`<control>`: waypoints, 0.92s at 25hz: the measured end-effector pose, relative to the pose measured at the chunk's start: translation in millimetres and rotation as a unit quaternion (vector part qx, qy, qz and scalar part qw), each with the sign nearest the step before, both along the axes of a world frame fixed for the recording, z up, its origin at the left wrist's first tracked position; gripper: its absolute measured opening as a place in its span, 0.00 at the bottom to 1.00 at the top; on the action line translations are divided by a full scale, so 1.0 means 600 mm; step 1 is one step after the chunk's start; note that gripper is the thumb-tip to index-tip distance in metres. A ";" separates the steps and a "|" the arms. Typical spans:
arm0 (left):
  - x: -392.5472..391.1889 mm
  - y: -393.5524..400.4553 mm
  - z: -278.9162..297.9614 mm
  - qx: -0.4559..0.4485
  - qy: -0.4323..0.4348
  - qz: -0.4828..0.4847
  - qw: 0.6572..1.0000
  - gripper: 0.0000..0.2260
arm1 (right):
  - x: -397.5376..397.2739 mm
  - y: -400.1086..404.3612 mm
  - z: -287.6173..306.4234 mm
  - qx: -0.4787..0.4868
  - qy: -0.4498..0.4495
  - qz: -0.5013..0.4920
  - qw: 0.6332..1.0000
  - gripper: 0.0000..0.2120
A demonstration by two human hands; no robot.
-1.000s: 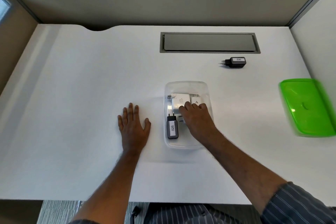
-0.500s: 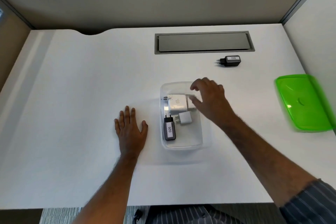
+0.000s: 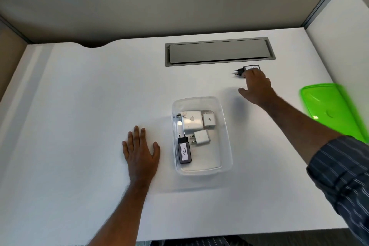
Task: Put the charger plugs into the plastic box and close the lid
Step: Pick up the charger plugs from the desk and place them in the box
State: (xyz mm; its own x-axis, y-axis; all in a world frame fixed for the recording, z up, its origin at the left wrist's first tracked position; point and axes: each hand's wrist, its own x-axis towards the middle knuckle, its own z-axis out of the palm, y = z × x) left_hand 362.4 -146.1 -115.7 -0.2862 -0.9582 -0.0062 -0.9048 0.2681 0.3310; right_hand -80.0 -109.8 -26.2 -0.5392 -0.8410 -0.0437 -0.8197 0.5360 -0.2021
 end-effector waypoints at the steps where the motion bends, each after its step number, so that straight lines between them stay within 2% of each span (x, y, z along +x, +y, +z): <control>1: 0.001 0.001 -0.001 -0.001 0.001 0.000 1.000 0.31 | -0.012 -0.004 -0.005 0.020 0.019 0.002 1.000 0.28; 5: 0.000 -0.002 -0.005 -0.003 -0.003 0.003 1.000 0.31 | -0.048 -0.029 -0.015 0.068 0.060 0.010 0.996 0.31; 9: 0.002 -0.003 -0.009 -0.009 -0.007 0.001 1.000 0.31 | -0.073 -0.054 -0.016 0.088 0.066 0.025 0.994 0.31; 14: 0.000 -0.003 -0.007 -0.002 -0.009 0.004 1.000 0.31 | -0.088 -0.070 -0.021 0.101 0.107 0.039 0.988 0.24; 23: -0.002 -0.002 -0.001 0.001 -0.012 0.002 1.000 0.31 | -0.101 -0.079 -0.020 0.122 0.141 0.056 0.981 0.18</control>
